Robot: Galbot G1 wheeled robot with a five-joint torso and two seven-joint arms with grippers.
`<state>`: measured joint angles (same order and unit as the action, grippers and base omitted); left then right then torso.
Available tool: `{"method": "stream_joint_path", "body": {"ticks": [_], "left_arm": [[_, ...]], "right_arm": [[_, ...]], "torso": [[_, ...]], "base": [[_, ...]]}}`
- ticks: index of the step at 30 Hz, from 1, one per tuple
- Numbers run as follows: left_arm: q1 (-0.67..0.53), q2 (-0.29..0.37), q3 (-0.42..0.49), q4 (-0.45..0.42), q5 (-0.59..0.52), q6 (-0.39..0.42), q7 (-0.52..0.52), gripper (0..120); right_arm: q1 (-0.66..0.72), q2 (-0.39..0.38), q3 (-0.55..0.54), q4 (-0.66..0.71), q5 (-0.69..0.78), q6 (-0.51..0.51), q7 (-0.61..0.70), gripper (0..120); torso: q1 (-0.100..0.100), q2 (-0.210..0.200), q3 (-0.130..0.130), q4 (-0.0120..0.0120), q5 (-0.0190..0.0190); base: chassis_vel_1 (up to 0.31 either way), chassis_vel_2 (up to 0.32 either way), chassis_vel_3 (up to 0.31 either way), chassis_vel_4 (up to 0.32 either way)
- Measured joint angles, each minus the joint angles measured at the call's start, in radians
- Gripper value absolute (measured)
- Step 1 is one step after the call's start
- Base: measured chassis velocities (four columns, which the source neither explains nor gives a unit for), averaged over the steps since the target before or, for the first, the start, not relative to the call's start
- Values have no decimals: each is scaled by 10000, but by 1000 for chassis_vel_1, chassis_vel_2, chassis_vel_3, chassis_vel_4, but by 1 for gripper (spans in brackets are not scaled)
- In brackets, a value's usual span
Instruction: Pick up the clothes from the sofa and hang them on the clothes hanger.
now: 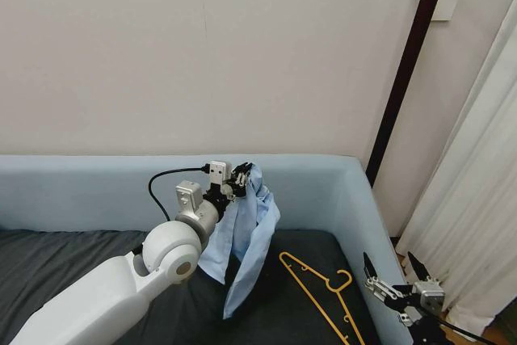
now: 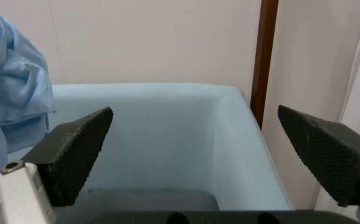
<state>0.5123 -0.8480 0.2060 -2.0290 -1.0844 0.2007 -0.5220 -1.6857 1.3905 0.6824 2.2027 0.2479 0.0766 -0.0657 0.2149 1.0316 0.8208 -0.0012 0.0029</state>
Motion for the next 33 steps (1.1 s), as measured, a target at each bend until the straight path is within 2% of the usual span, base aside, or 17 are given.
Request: {"method": "stream_joint_path", "body": {"ticks": [4, 6, 7, 8, 12, 13, 18, 19, 21, 25, 33], "left_arm": [[228, -338, -299, 170, -527, -317, -280, 4], [926, -442, -685, 456, -266, -609, -183, 4], [1731, -498, -1027, 775, 42, -924, -17, 4], [1731, -498, -1027, 775, 42, -924, -17, 4], [3815, -1115, -1344, 2261, 384, -2343, 207, 4], [3815, -1115, -1344, 2261, 384, -2343, 207, 4], [5058, -2586, -1452, 4411, 1429, -3224, 739, 4], [5058, -2586, -1452, 4411, 1429, -3224, 739, 4], [5403, -2884, -1596, 4962, 1814, -3324, 914, 4], [5849, -2862, -1837, 5060, 1982, -3336, 999, 4], [6707, -2369, -2492, 4610, 2079, -3349, 1175, 4]], "right_arm": [[96, -119, 19, -67, 57, -22, 18, 100], [92, -174, 19, -86, 70, -26, 21, 100], [60, -231, 20, -101, 72, -26, 22, 100], [60, -231, 20, -101, 72, -26, 22, 100], [-4, -418, -7, -125, 73, -27, 19, 100], [-4, -418, -7, -125, 73, -27, 19, 100], [-160, -581, -102, -38, 22, -39, -11, 100], [-160, -581, -102, -38, 22, -39, -11, 100], [-288, -646, -220, -20, -96, -30, -52, 100], [-332, -682, -362, -67, -203, 17, -92, 100], [-199, -715, -495, -292, -198, 34, -111, 100]], "torso": [[0, 0, 0, -6, 3], [1, 0, 0, -7, 1], [0, 0, 0, 0, 2], [0, 0, 0, 0, 2], [0, -1, 0, 8, -1], [0, -1, 0, 8, -1], [-2, 0, 0, -4, -3], [-2, 0, 0, -4, -3], [-2, 0, 0, -5, -3], [-2, 0, -1, -2, -1], [-2, 1, -1, 0, -1]], "base": [[0, 0, 0, 0], [0, 0, 0, 0], [0, 0, 0, 0], [0, 0, 0, 0], [0, 0, 0, 0], [0, 0, 0, 0], [0, 0, 0, 0], [0, 0, 0, 0], [0, 0, 0, 0], [0, 0, 0, 0], [0, 0, 0, 0]]}}
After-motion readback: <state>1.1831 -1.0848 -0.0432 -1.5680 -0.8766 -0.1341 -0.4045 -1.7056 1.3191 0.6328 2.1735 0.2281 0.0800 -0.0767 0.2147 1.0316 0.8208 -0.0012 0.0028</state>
